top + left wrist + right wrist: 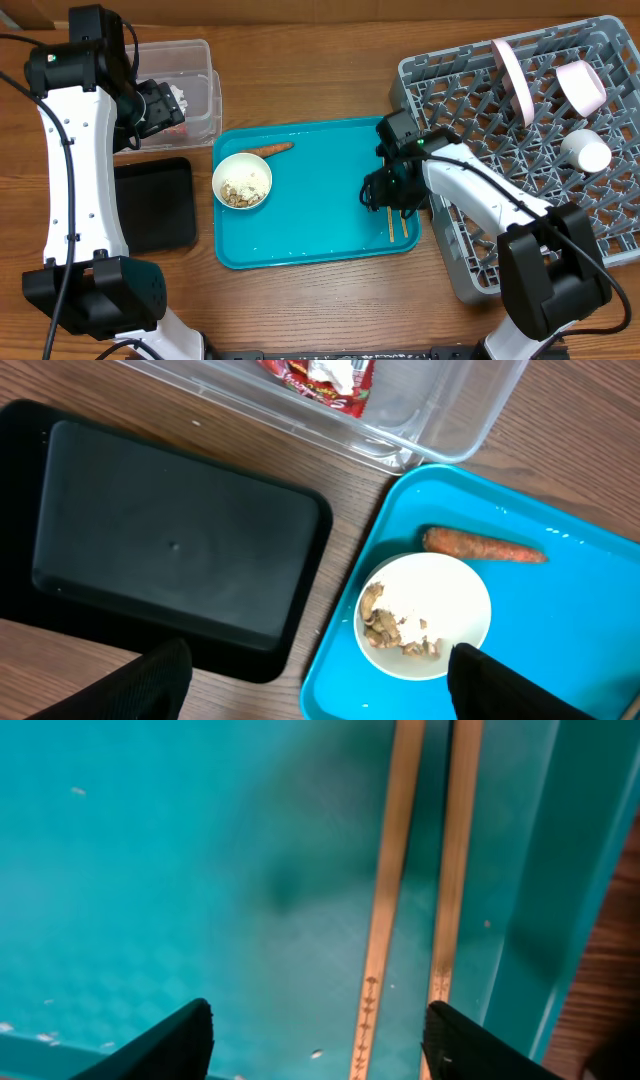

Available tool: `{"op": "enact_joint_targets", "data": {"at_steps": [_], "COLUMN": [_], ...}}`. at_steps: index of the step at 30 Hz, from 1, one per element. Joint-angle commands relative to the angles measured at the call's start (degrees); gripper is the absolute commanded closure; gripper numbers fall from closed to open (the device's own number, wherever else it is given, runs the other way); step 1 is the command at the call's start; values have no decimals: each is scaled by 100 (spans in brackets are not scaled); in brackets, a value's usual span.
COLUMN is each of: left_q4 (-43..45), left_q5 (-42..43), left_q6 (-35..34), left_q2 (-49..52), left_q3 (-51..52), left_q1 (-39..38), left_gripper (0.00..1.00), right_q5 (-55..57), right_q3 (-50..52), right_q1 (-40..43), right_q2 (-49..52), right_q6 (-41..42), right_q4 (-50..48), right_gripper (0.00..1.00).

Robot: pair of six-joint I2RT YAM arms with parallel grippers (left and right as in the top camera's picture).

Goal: Sort waste into correct bins and load items into the dishwasher
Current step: 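Reach the right gripper to the tray and grasp one chopstick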

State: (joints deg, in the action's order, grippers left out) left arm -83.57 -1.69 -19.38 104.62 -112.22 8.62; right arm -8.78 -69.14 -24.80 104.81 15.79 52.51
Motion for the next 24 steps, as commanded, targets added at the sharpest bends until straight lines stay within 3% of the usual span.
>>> {"op": "enact_joint_targets", "data": {"at_steps": [1, 12, 19, 24], "left_q4": [2, 4, 4, 24], "left_q5": [168, 170, 170, 170], "left_q6": [-39, -37, -37, -37], "left_q2": [-15, -15, -15, -15], "left_q3": [-37, -37, -37, -37], "left_q1": [24, 24, 24, 24], "left_gripper": [16, 16, 16, 16], "right_q5": [9, 164, 769, 765], "right_q3": [232, 472, 485, 507], "right_q1": [-28, -28, -28, -28], "right_q2": [87, 210, 264, 374], "right_q6": [52, 50, 55, 52], "right_q4": [-129, -348, -378, -295], "right_gripper": [33, 41, 71, 83]}}
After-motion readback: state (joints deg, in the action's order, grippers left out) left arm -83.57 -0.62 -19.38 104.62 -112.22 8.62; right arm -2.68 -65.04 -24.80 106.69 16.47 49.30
